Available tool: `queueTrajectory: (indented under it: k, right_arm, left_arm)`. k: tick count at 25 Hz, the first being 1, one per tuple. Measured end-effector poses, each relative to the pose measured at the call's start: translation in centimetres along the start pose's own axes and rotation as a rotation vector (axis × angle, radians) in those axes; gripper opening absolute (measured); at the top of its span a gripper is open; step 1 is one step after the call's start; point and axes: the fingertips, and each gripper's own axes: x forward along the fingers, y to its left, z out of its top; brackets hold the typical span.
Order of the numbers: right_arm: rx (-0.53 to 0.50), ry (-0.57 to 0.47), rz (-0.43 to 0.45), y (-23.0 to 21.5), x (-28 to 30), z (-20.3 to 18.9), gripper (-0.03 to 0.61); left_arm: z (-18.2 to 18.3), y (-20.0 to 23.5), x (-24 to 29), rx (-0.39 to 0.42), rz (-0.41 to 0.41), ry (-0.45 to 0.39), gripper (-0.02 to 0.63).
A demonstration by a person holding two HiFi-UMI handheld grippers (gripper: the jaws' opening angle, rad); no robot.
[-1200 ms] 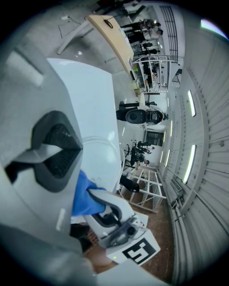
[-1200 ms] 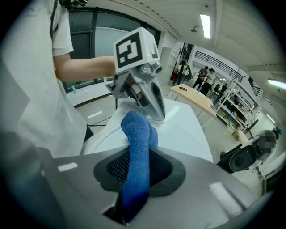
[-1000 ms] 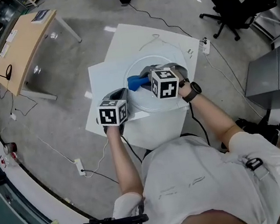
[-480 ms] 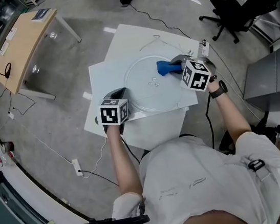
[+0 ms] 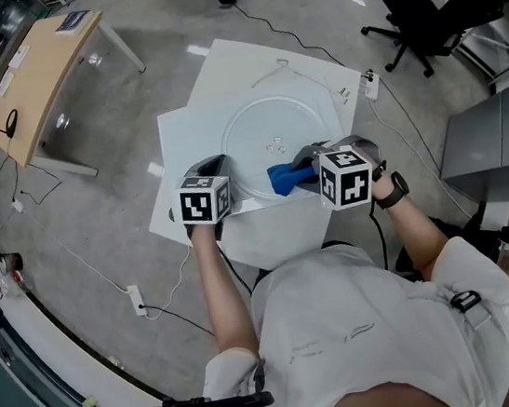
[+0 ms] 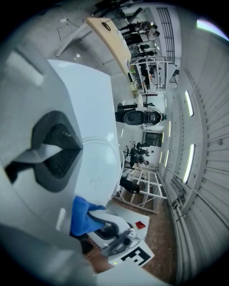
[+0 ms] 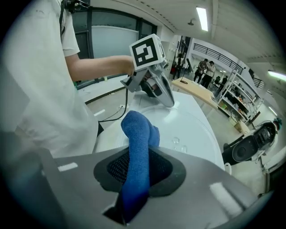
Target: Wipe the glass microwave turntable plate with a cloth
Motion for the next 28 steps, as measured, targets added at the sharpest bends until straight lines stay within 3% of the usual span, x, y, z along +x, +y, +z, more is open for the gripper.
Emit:
queueTrajectory:
  k: [4,10,15,20,24,28]
  right_arm:
    - [-0.01,-0.055,-0.012,-1.2,2.1,3.2,0.08]
    - [0.079,-0.063,-0.154,-6.4,3.9,4.3,0.081]
    - [0.128,-0.036,-0.302,-11.4,3.5,2.5,0.08]
    - [0.193,0.042,-0.416,-13.9,1.0,-2.4,0.08]
    - [0.218,0.115,-0.422,-13.2,-1.6,-6.1,0.08]
    - [0.234,0.092,-0.341,-10.1,-3.2,-7.6,0.08]
  left_arm:
    - [0.0,0.1,0.1,-0.001,0.007,-0.002,0.0]
    - [-0.3,-0.1,0.2,0.0,0.007,-0.003,0.0]
    - [-0.3,-0.3,0.2,0.007,0.008,-0.005,0.0]
    - [-0.4,-0.5,0.2,0.01,0.001,-0.003,0.0]
    - [-0.3,-0.4,0.0,0.014,-0.001,-0.006,0.0]
    - [-0.3,-0.3,-0.2,0.017,-0.002,-0.004,0.0]
